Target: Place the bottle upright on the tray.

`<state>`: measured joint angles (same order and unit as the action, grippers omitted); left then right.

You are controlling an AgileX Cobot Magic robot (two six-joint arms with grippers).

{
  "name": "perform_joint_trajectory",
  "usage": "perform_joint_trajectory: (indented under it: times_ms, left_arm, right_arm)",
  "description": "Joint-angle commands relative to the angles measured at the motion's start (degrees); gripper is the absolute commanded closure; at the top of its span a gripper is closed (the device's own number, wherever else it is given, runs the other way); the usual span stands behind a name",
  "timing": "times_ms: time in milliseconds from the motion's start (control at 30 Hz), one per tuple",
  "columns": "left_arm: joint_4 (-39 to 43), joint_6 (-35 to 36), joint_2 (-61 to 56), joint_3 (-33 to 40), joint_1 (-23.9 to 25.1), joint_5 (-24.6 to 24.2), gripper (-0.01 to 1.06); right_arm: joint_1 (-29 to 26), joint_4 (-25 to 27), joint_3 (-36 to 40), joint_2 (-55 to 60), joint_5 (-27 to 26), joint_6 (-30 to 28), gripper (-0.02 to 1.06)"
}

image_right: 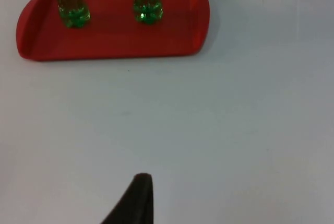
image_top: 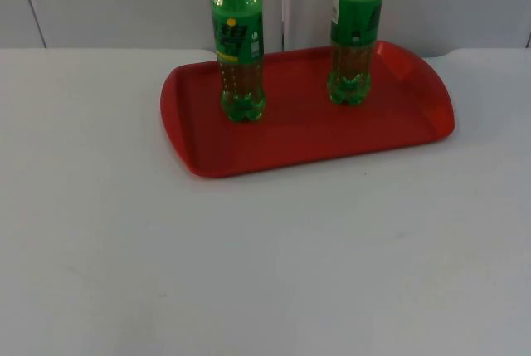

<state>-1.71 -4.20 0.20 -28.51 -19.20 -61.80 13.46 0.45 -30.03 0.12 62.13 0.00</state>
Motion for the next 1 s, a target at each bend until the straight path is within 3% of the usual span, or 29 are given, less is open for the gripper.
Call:
perform_joint_trajectory:
  times_ms: [0, 767, 967]
  left_arm:
    - [-0.04, 0.11, -0.20, 0.20, -0.10, 0.09, 0.00]
    - [-0.04, 0.11, -0.20, 0.20, -0.10, 0.09, 0.00]
    - [-0.04, 0.11, -0.20, 0.20, -0.10, 0.09, 0.00]
  right_arm:
    - [-0.22, 0.75, 0.46, -0.12, -0.38, -1.10, -0.01]
    - [-0.34, 1.14, 0.46, -0.12, -0.38, -0.91, -0.01]
    - [-4.45, 1.14, 0.46, -0.12, -0.38, -0.91, -0.01]
